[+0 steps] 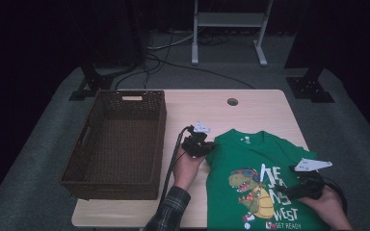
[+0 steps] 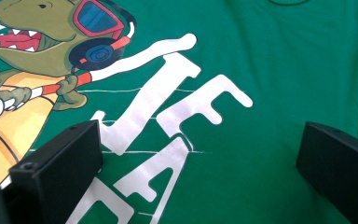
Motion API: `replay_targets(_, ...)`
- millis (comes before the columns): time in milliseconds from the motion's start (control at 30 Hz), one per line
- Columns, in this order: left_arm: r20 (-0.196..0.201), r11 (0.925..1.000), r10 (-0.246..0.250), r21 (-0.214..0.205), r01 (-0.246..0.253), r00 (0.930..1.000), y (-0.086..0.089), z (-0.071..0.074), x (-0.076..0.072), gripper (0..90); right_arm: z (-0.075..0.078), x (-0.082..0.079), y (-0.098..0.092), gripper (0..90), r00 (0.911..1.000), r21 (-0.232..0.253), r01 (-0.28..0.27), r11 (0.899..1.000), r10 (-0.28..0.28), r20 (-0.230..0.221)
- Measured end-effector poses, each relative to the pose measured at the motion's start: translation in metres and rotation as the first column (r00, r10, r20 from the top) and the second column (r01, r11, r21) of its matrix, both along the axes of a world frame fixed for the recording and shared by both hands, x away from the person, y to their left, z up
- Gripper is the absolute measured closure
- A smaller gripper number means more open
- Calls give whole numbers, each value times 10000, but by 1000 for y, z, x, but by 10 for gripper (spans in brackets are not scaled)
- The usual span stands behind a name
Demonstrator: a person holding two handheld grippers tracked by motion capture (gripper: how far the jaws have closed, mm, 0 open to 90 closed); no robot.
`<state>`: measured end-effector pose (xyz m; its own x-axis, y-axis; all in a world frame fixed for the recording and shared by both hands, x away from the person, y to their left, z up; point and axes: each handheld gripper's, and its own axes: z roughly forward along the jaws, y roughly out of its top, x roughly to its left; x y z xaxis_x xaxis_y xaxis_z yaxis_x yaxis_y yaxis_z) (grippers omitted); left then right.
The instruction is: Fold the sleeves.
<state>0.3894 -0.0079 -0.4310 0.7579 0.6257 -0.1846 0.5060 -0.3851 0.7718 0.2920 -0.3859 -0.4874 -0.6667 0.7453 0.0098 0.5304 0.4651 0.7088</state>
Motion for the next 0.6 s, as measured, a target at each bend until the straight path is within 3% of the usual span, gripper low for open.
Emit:
replay_targets(233,-236,9994,-120,-326,112,9996,-9,-6,3,862,0,0,0,0,10000,4,10,10000,-10,-4)
replay_targets(600,-400,9988,-327,-365,313,9987,-26,-14,5,862,0,0,0,0,10000,-4,1,10000,-1,-4)
